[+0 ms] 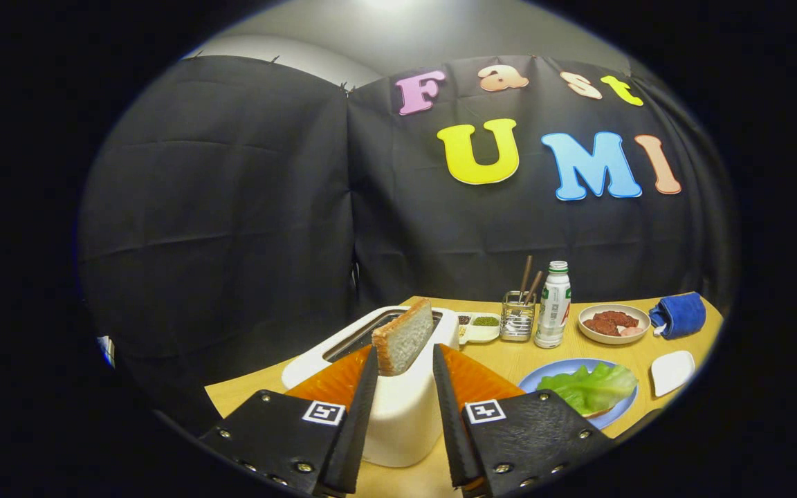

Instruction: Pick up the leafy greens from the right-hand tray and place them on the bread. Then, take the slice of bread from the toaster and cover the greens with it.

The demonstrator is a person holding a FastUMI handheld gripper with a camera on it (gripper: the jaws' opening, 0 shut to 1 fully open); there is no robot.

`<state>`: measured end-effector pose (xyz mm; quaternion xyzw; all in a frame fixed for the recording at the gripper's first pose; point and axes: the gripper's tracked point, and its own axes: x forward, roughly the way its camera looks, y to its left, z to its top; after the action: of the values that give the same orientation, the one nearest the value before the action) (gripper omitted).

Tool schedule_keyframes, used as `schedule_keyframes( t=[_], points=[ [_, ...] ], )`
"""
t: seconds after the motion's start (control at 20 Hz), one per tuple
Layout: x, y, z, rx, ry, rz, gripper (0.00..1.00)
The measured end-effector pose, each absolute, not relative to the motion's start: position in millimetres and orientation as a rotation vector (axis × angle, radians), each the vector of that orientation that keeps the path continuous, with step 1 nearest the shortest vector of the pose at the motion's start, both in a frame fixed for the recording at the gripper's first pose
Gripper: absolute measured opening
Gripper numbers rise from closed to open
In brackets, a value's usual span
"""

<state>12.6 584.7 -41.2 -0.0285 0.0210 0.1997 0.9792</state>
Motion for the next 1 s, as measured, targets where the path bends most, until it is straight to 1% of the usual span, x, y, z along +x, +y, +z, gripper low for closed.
schedule_keyframes(
  t=[0.15,0.35,0.7,1.0],
  points=[
    [20.9,602.7,-45.7,-0.072,0.059,0.404,0.49],
    [34.6,612.6,-43.9,-0.075,0.056,0.373,0.49],
    [49.8,611.1,-45.9,-0.073,0.065,0.324,0.49],
    [52.2,613.5,-49.4,-0.084,0.075,0.317,0.49]
  ],
)
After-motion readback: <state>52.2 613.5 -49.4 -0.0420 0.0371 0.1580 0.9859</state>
